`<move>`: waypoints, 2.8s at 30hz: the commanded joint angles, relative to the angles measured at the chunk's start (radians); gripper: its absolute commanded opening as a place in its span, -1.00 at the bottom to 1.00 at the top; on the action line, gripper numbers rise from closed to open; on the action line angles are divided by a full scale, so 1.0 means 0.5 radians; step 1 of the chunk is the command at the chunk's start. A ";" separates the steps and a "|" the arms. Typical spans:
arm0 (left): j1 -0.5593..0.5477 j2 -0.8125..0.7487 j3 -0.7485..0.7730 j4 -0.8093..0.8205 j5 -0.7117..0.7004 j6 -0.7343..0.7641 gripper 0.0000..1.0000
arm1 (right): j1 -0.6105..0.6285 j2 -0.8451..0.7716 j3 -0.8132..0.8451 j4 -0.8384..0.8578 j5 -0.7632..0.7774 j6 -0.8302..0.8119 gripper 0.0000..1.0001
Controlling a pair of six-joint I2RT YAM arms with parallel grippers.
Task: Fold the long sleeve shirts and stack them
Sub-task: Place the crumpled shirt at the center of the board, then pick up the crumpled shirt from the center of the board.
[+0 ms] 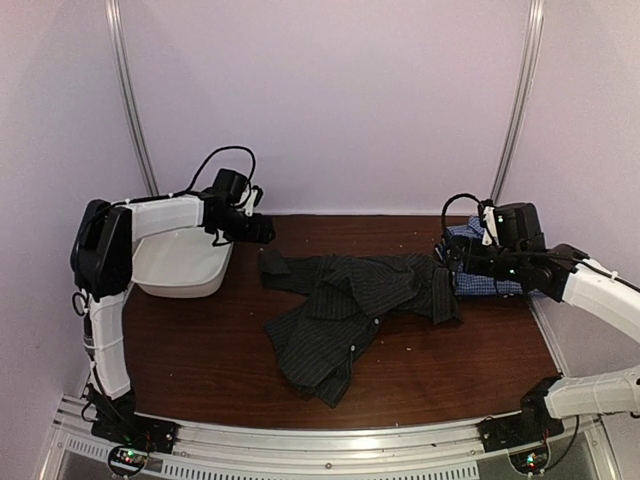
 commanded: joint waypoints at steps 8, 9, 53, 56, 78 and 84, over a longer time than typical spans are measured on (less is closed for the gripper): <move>-0.029 0.183 0.027 -0.224 -0.685 0.049 0.59 | 0.185 0.168 0.073 0.159 -0.062 0.000 1.00; 0.003 0.176 0.005 -0.234 -0.724 0.059 0.59 | 0.214 0.203 0.095 0.152 -0.045 -0.018 0.99; -0.698 -0.746 -1.537 1.251 0.478 0.142 0.66 | 0.098 0.311 0.612 -0.479 0.409 -0.502 -1.00; -0.700 -0.666 -1.507 1.275 0.646 0.184 0.63 | 0.022 0.243 0.552 -0.502 0.408 -0.500 -1.00; -0.730 -0.256 -1.109 1.038 1.179 0.662 0.31 | -0.258 0.017 0.502 -0.589 0.481 -0.463 -1.00; -0.698 -0.351 -1.129 1.077 1.244 0.546 -0.51 | -0.302 -0.002 0.487 -0.562 0.455 -0.457 -1.00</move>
